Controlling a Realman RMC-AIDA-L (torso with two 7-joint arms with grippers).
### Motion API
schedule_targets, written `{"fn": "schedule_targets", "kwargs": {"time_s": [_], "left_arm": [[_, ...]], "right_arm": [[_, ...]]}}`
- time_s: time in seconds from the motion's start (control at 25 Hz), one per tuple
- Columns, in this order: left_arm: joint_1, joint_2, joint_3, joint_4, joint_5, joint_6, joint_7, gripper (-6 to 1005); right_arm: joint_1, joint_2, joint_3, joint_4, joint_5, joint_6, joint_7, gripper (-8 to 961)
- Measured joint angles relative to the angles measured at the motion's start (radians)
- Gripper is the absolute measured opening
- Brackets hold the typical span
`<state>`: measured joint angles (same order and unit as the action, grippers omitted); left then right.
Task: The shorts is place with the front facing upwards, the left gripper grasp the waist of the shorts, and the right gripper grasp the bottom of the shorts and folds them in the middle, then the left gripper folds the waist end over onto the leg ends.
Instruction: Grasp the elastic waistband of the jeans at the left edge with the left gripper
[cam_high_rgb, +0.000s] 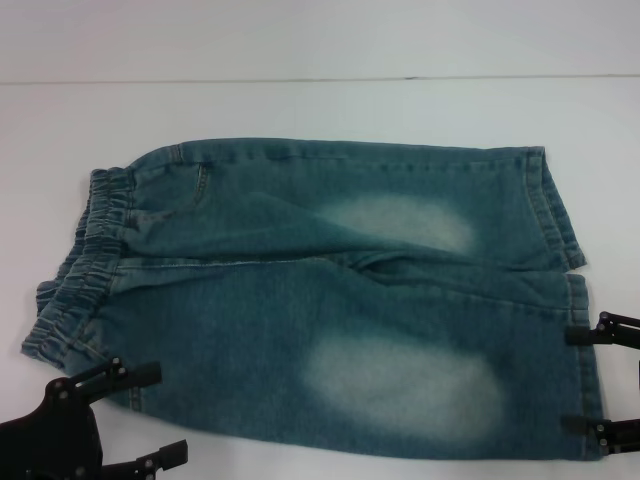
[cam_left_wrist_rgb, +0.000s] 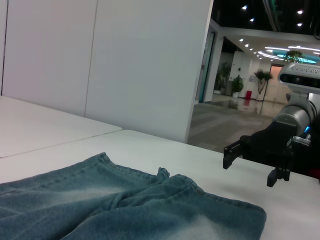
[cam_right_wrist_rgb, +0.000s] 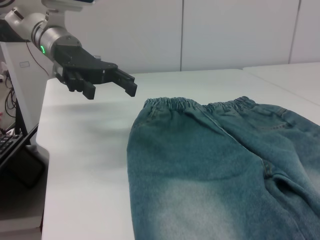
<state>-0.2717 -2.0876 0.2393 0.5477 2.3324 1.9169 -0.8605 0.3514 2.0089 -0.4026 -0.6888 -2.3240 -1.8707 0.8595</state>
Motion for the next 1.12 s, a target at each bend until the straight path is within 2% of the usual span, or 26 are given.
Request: {"fn": "schedule_targets", "kwargs": {"time_s": [0.6, 0.84, 0.96, 1.12], "left_arm": [[-0.007, 0.002, -0.028, 0.017, -0.008, 0.000, -0.019, 879], [-0.036, -0.004, -0.122, 0.150, -0.011, -0.040, -0.160, 878], [-0.050, -0.008, -0.109, 0.230, -0.004, -0.101, -0.262, 877], [-0.056, -0.015, -0.049, 0.332, 0.005, -0.172, -0.397, 875]], "right_arm": [[0.004, 0.007, -0.002, 0.000, 0.000, 0.019, 0.005, 944], [0.010, 0.007, 0.002, 0.000, 0.000, 0.019, 0.007, 945], [0.016, 0.007, 0.003, 0.000, 0.000, 0.022, 0.010, 945], [0.020, 0.009, 0.000, 0.000, 0.000, 0.036, 0.017, 942]]}}
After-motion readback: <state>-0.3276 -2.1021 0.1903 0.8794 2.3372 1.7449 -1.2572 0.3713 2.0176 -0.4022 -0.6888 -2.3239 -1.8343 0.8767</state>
